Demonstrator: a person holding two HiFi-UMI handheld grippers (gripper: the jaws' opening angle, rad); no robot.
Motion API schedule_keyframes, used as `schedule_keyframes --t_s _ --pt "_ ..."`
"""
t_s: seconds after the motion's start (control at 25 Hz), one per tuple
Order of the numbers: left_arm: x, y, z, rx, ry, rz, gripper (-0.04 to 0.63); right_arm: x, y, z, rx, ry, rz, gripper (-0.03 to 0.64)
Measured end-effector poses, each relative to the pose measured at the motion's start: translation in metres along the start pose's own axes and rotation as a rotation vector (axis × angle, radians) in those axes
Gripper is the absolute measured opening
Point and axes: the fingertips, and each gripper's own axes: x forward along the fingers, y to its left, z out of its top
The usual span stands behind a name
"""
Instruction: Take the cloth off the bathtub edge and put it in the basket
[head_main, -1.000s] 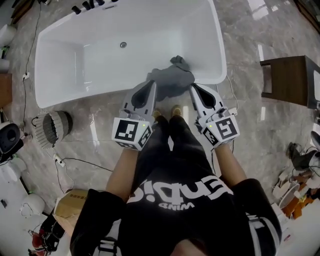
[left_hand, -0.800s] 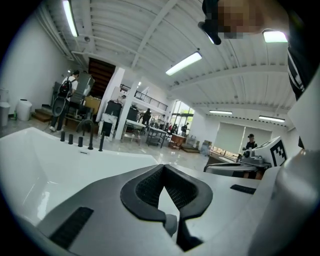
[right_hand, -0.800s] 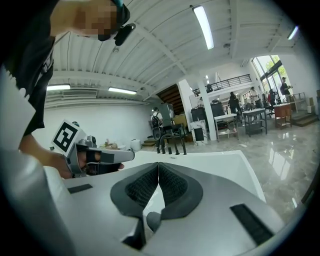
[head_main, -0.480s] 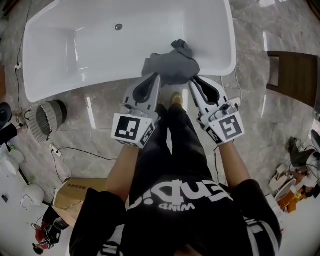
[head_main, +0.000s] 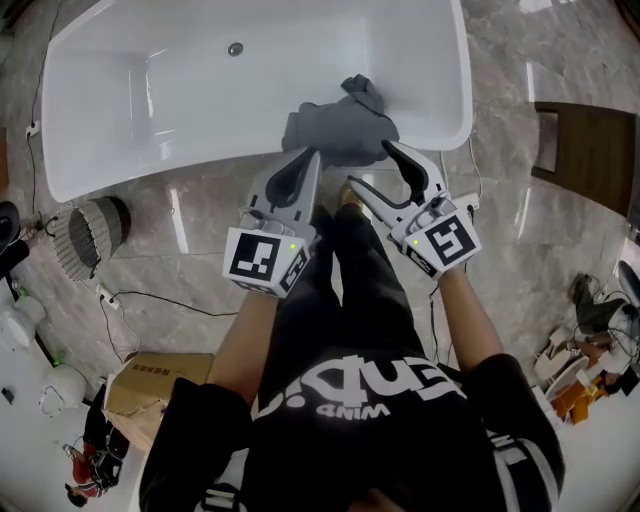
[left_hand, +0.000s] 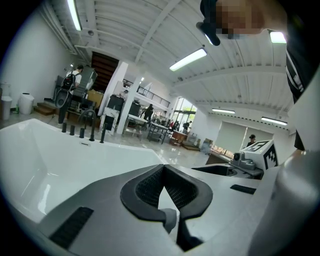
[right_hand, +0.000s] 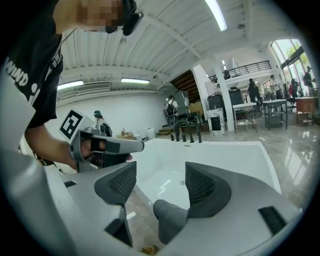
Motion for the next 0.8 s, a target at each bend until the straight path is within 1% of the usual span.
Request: schedule_keyframes --t_s 0.12,0.32,0.48,0.6,0.68,0.8 --pt "-0.001 0.003 -0.001 -0.007 0.005 0.005 0.012 0.01 -0.006 -0.017 -0.039 0.069 0.016 0.262" --pt "0.003 0.009 -0.009 -0.023 0.015 0.024 0.012 0.035 -0.025 -0.074 -0.115 0.258 0.059 0.262" --pt "0.001 0.012 -0.019 -0.032 0.032 0.031 0.012 0.057 -0.038 -0.127 -0.208 0.406 0.081 0.262" --pt "-0.001 0.015 -0.03 -0.04 0.051 0.036 0.012 0.074 -0.05 -0.165 -0.32 0.513 0.1 0.262" --pt "-0.003 0.018 -0.039 -0.056 0.067 0.042 0.012 0.084 -0.054 -0.192 -0.377 0.592 0.126 0.265" --pt "-0.007 0.025 -0.05 -0.078 0.086 0.056 0.012 0.096 -0.059 -0.231 -0.423 0.701 0.18 0.276"
